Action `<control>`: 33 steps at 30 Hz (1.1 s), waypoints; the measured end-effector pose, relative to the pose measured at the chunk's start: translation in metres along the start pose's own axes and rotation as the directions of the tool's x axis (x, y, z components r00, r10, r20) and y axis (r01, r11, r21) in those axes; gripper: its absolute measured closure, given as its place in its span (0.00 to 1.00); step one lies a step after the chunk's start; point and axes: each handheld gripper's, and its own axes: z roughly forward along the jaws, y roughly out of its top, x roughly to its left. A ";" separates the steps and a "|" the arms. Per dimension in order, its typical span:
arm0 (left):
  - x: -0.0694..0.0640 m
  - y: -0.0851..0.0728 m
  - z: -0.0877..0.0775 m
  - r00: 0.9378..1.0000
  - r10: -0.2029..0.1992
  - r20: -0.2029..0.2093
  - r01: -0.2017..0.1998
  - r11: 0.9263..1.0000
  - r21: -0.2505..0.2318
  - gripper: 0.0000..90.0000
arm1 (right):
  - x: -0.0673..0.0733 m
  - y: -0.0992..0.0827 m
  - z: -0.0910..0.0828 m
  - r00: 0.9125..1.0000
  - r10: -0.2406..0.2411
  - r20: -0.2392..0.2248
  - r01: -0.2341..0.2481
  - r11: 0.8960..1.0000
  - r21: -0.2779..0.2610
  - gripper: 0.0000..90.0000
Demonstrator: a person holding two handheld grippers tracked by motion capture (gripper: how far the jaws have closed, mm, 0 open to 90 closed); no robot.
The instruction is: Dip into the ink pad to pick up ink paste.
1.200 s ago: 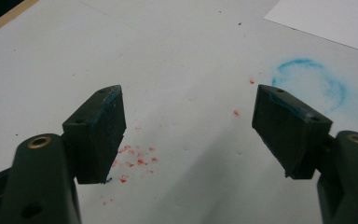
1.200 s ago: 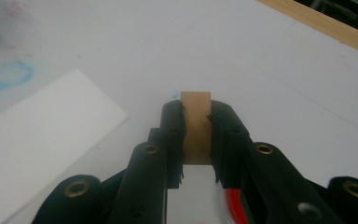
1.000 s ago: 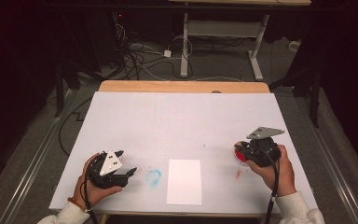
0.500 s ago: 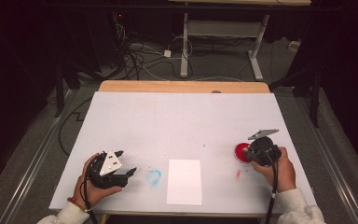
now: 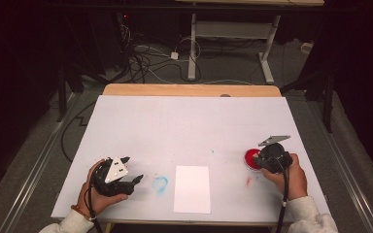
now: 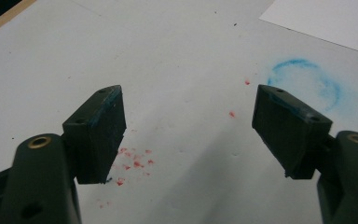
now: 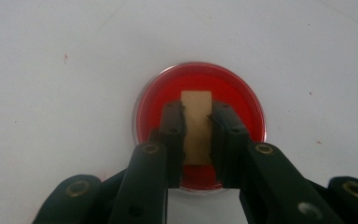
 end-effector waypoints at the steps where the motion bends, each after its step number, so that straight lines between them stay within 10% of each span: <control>1: 0.000 0.000 0.000 1.000 0.000 0.001 0.000 1.000 0.000 0.28 | 0.000 0.000 0.000 1.000 0.002 0.002 -0.002 1.000 -0.004 0.85; 14: 0.001 -0.001 0.001 1.000 -0.006 0.000 0.006 1.000 0.003 0.28 | -0.009 0.002 -0.012 0.999 0.040 -0.031 -0.042 0.995 -0.086 0.85; 33: 0.003 -0.003 0.001 1.000 -0.015 -0.004 0.015 1.000 0.007 0.28 | 0.021 0.020 -0.044 0.991 -0.058 -0.123 0.026 0.969 -0.244 0.85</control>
